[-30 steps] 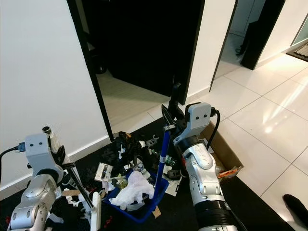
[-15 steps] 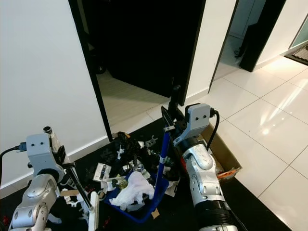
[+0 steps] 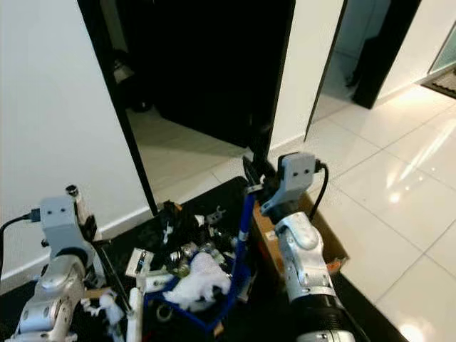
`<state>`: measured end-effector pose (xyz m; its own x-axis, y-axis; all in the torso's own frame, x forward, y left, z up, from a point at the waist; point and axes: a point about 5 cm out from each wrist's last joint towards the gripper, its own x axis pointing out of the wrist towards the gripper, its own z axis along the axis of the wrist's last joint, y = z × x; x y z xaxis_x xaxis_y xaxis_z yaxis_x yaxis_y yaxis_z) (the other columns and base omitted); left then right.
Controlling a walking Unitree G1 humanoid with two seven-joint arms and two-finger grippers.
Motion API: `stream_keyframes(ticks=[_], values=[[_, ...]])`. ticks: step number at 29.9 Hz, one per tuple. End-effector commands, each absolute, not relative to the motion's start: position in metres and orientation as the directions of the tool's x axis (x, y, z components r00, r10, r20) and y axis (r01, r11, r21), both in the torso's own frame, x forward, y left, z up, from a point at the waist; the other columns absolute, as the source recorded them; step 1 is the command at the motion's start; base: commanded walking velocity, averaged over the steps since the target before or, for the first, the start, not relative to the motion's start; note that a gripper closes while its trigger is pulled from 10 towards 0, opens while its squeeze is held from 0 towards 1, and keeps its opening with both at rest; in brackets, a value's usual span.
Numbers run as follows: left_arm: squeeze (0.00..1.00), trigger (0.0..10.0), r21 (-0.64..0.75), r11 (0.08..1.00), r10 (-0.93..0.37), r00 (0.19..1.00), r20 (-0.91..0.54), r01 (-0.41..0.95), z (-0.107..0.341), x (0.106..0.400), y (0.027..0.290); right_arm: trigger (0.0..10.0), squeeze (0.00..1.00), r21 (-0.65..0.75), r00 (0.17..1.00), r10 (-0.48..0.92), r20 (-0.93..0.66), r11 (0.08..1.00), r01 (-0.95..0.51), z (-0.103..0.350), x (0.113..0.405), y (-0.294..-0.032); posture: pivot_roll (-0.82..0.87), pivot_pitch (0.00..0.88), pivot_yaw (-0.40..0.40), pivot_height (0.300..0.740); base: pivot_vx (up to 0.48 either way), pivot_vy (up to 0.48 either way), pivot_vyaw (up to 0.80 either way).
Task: Sweep floor
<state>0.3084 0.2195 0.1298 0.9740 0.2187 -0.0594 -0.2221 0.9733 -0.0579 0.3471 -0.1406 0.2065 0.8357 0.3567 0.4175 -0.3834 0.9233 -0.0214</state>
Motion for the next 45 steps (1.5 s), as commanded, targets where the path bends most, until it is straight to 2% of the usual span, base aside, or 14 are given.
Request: stream_keyframes(ticks=[1, 15, 27, 32, 45], values=[[0.00, 10.0, -0.031, 0.972, 0.231, 0.972, -0.033, -0.232, 0.134, 0.308, 0.224, 10.0, 0.00, -0.004, 0.818, 0.345, 0.460, 0.922, -0.387, 0.213, 0.345, -0.140, 0.07, 0.164, 0.039, 0.740, 0.349, -0.281, 0.00], [0.00, 10.0, -0.034, 0.971, 0.237, 0.971, -0.031, -0.238, 0.135, 0.309, 0.225, 10.0, 0.00, -0.003, 0.820, 0.341, 0.459, 0.924, -0.382, 0.212, 0.345, -0.141, 0.07, 0.167, 0.043, 0.740, 0.328, -0.056, 0.00], [0.00, 10.0, -0.034, 0.965, 0.259, 0.966, -0.015, -0.260, 0.138, 0.308, 0.228, 10.0, 0.00, -0.025, 0.808, 0.338, 0.483, 0.928, -0.373, 0.220, 0.344, -0.144, 0.07, 0.170, 0.045, 0.740, 0.000, 0.000, 0.00], [0.00, 10.0, -0.040, 0.965, 0.260, 0.965, -0.017, -0.260, 0.137, 0.308, 0.228, 10.0, 0.00, -0.070, 0.776, 0.323, 0.542, 0.937, -0.341, 0.245, 0.347, -0.154, 0.07, 0.169, 0.045, 0.740, 0.000, 0.000, 0.00], [0.00, 10.0, -0.041, 0.966, 0.255, 0.967, -0.015, -0.255, 0.139, 0.308, 0.230, 10.0, 0.00, -0.155, 0.762, 0.263, 0.592, 0.965, -0.212, 0.272, 0.366, -0.178, 0.09, 0.176, 0.053, 0.740, 0.000, 0.000, 0.00]])
